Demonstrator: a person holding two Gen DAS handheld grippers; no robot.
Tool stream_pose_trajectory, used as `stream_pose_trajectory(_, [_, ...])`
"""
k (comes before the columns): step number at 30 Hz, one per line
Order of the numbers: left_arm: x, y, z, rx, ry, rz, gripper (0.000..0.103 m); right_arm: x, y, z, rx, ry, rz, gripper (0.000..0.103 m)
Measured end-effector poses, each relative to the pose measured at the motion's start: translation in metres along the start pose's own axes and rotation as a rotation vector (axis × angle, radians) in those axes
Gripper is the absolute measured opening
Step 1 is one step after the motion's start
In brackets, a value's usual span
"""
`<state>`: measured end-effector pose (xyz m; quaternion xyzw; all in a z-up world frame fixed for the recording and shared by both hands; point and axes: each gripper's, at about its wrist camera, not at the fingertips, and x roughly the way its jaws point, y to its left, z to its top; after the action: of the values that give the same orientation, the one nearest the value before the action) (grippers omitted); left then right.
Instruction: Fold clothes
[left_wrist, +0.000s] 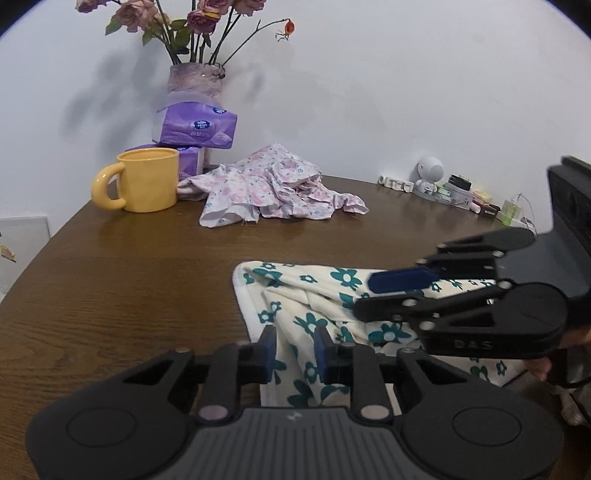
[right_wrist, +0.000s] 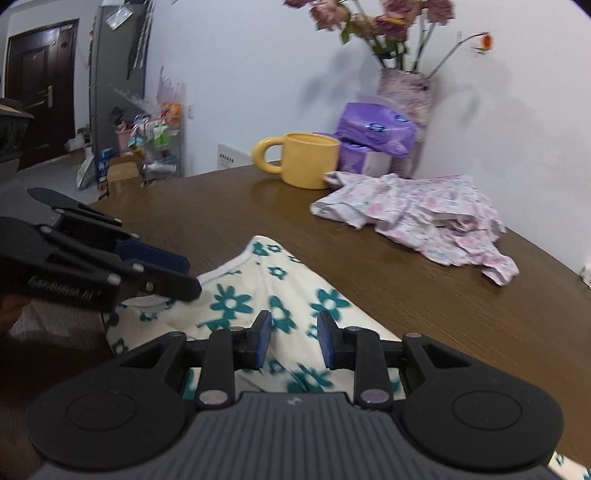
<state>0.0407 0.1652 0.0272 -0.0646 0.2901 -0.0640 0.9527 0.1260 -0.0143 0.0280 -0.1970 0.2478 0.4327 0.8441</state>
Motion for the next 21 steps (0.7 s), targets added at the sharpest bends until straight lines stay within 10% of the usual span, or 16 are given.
stream_pose_trajectory(21, [0.006,0.02,-0.005,-0.069,0.021,-0.082,0.025,0.026,0.015,0.014,-0.024,0.038,-0.004,0.02])
